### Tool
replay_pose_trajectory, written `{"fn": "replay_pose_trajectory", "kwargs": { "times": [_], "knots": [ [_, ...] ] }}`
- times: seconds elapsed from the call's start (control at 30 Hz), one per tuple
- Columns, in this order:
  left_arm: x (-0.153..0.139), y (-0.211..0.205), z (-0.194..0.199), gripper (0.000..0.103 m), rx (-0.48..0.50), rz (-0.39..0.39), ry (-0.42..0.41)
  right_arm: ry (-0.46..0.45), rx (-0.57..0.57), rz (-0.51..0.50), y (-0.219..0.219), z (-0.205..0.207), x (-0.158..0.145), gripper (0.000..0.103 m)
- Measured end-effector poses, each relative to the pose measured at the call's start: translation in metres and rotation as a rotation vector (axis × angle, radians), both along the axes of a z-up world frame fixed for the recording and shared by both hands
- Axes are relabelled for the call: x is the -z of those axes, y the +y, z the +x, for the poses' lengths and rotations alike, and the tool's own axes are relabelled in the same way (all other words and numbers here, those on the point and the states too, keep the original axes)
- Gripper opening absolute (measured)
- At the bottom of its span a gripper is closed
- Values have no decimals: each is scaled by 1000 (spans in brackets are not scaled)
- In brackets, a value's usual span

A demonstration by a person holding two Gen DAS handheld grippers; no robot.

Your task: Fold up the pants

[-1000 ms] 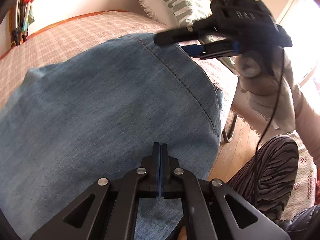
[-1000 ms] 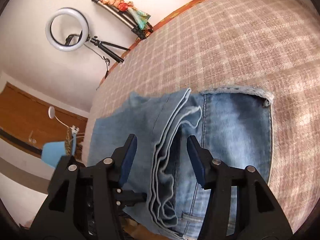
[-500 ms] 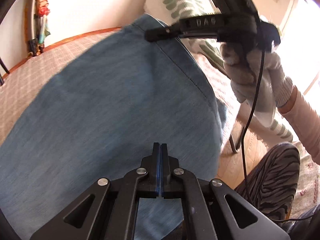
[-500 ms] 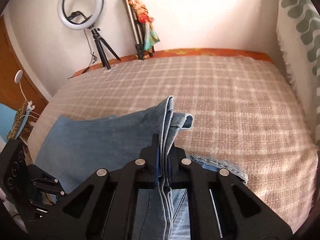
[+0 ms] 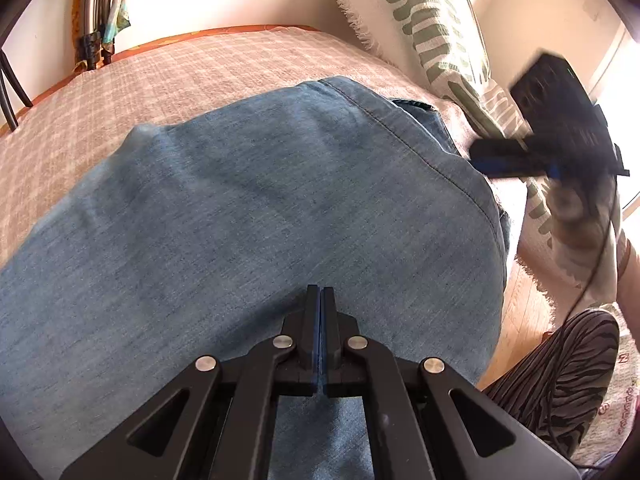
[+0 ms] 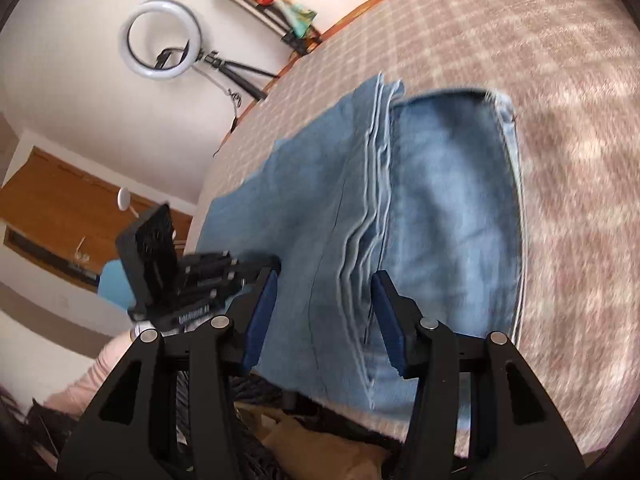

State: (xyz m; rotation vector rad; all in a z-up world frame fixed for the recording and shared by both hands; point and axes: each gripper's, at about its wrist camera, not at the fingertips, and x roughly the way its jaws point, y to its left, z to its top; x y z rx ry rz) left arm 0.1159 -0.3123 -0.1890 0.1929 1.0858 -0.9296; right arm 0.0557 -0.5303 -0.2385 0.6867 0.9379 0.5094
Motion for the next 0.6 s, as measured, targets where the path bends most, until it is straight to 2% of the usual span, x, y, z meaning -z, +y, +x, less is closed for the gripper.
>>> {"fn": "replay_pose_trajectory", "kwargs": {
  "times": [0.1,0.13,0.2,0.3,0.4,0.43,0.53,0.6],
  "knots": [
    [2,5,8,0,-14,-21,33,2,-24,-64,19,-18,7,52],
    [3,5,7,0,-16,-23,37,-6,-22,-80,25,-23,5,35],
    [4,4,6,0,-15,-14,26,-25,-47,-95,37,-27,-9,9],
    [2,1,2,0,-8,4,3,-117,-73,-147,55,-37,-49,6],
    [-2,-1,3,0,-17,-4,6,-97,-41,-221,61,-36,-68,5],
    [-3,1,3,0,-25,-9,6,-73,-29,-248,60,-35,-65,5],
    [-9,10,1,0,-41,-24,6,75,33,-458,55,-34,-37,8],
    [-13,19,-3,0,-42,-24,-5,95,56,-417,46,-39,-22,11]
  ]
}}
